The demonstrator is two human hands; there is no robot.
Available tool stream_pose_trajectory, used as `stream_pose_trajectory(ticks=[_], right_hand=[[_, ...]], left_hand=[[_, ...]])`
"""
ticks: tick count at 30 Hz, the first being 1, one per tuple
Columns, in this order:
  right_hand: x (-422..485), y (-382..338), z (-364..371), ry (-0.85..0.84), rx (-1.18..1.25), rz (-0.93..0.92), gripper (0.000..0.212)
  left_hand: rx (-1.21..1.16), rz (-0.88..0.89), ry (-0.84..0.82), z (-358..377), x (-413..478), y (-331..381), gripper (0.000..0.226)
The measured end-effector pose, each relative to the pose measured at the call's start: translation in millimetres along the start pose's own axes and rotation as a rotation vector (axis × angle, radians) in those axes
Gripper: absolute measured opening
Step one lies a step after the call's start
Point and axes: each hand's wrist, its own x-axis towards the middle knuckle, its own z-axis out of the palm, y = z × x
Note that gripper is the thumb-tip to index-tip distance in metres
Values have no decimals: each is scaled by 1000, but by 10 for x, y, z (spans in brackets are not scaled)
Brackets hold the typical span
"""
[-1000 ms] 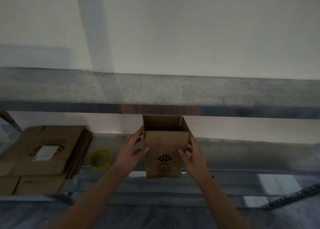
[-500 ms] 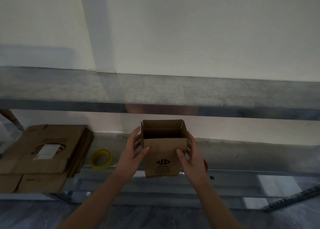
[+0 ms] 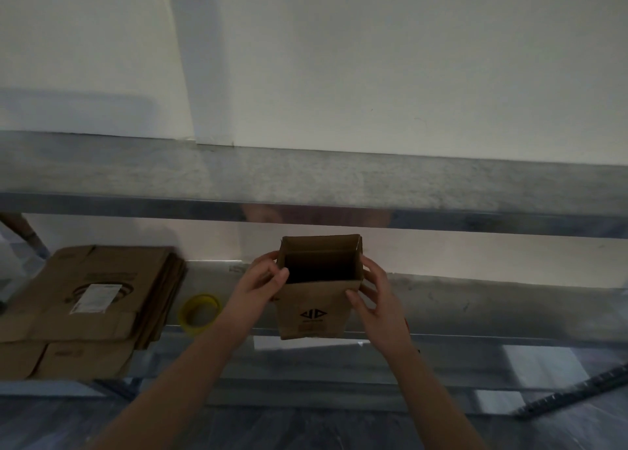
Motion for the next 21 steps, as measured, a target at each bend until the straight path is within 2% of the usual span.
stream_pose_trajectory(ticks=[4, 6, 7, 11, 14, 17, 21], right_hand=[[14, -7, 24, -1, -26, 14, 63], [7, -6, 39, 7, -39, 36, 68], [5, -10, 50, 4, -45, 36, 68], [22, 22, 79, -44, -46, 9, 60], [61, 72, 104, -77, -54, -3, 60], [105, 46, 178, -133, -59, -19, 51], [158, 62, 178, -75, -91, 53, 42]], left_hand=[[-10, 18, -89, -43, 14, -16, 10], [-138, -5, -147, -67, 12, 0, 43], [-145, -26, -160, -86, 14, -22, 52], [66, -36, -204, -165, -35, -83, 30], [83, 6, -176, -180, -27, -170, 35], [146, 32, -149, -176, 21, -189, 29], [107, -4, -182, -238, 39, -190, 36]])
